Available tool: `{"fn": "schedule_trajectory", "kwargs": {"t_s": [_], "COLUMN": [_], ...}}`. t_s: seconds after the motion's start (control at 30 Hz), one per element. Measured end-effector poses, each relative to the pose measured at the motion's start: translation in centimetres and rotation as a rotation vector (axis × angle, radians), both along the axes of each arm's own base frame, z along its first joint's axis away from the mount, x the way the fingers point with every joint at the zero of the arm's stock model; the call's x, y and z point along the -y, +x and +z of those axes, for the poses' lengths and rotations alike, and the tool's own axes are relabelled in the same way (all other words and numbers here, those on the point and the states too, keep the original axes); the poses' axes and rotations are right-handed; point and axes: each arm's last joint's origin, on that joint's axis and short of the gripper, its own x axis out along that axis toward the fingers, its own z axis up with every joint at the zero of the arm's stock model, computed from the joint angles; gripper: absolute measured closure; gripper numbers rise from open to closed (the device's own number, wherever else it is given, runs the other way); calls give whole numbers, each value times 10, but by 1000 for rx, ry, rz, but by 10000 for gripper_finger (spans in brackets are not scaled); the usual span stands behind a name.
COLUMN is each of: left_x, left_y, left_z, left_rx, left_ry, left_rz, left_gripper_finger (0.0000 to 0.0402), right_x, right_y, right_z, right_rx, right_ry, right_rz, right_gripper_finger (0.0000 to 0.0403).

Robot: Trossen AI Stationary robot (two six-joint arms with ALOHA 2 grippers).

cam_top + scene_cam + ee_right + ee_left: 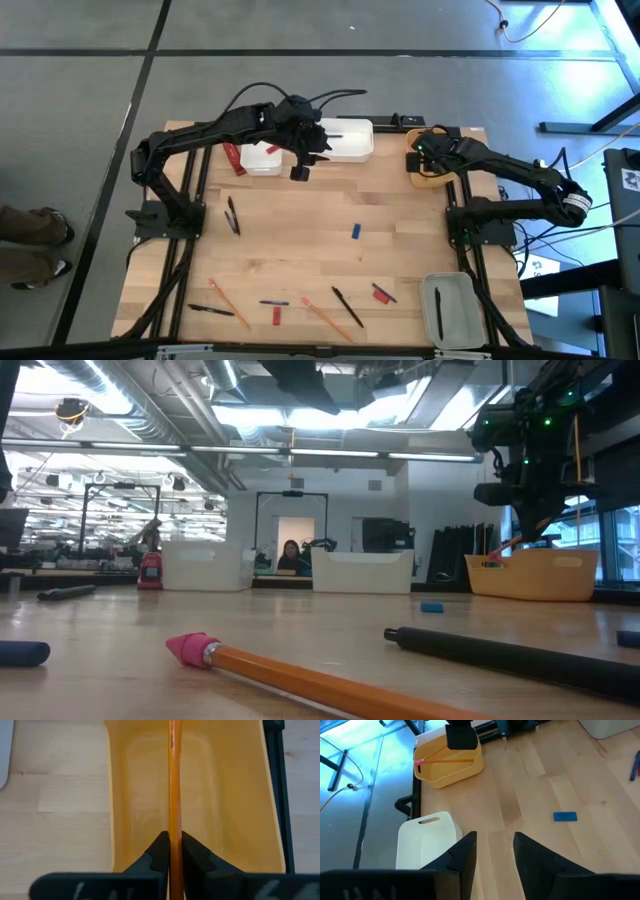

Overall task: Sort crayons/erasers/pens/pencils in bins
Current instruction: Put the yellow pencil into the yellow bin

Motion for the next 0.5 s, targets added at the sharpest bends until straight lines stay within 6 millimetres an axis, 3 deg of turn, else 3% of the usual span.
{"fn": "schedule_trajectory", "kwargs": {"t_s": [0.3, 0.5], "left_x": [0, 0], "left_y": [0, 0], "left_z": [0, 0], "left_rx": [0, -1], "left_ry": [0, 0], "left_rz": [0, 0], "left_gripper_finger": [280, 280], "right_x": [1, 1], "right_y": [1, 1], "right_z": [0, 0], "right_rx": [7, 9], "right_ry": [-8, -5], "right_rz": [-1, 0], "right_gripper_finger": [366, 322]}}
